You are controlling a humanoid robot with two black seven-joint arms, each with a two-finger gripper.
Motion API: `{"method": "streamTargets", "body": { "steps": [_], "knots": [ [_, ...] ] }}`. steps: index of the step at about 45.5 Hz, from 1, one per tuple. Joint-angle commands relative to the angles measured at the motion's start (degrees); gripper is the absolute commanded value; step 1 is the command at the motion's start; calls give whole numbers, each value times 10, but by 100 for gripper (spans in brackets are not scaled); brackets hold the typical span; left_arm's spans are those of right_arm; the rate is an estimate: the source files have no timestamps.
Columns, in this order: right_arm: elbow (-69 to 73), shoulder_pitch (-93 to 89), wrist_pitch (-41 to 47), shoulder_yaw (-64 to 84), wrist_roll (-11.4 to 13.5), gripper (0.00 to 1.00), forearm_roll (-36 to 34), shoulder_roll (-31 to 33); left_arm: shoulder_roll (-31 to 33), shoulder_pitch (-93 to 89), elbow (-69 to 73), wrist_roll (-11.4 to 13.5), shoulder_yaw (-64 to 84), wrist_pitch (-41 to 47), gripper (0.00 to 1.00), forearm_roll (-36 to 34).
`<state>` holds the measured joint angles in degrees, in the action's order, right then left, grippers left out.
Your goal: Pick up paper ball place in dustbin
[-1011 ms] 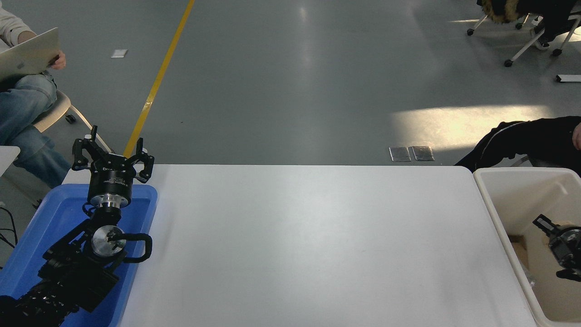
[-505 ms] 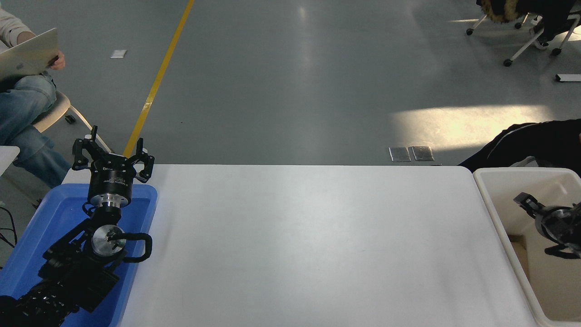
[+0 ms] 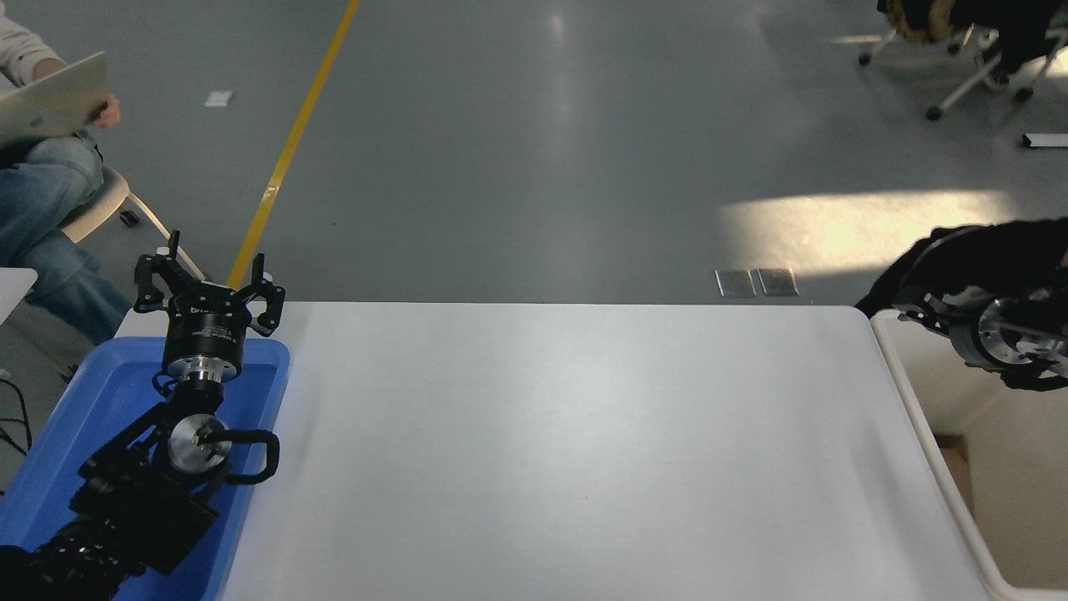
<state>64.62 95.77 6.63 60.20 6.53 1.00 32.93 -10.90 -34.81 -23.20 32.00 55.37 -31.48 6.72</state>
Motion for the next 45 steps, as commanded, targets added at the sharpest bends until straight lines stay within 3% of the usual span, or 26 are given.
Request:
{"method": "streamTargets", "body": {
  "steps": [1, 12, 19, 27, 45],
  "knots": [
    [216, 208, 7, 78, 0, 100, 1, -17, 0, 0, 0, 0, 0, 0, 99, 0],
    [321, 332, 85, 84, 4, 100, 0, -30, 0, 0, 0, 0, 0, 1, 99, 1],
    [337, 415, 180, 80, 2, 100, -11, -44, 0, 0, 0, 1, 1, 1, 99, 1],
    [337, 470, 267, 62, 2, 100, -60, -50, 0, 0, 0, 1, 1, 1, 99, 2],
    [337, 485, 272, 56, 6, 100, -134, -93, 0, 0, 0, 1, 1, 1, 99, 2]
  ]
}}
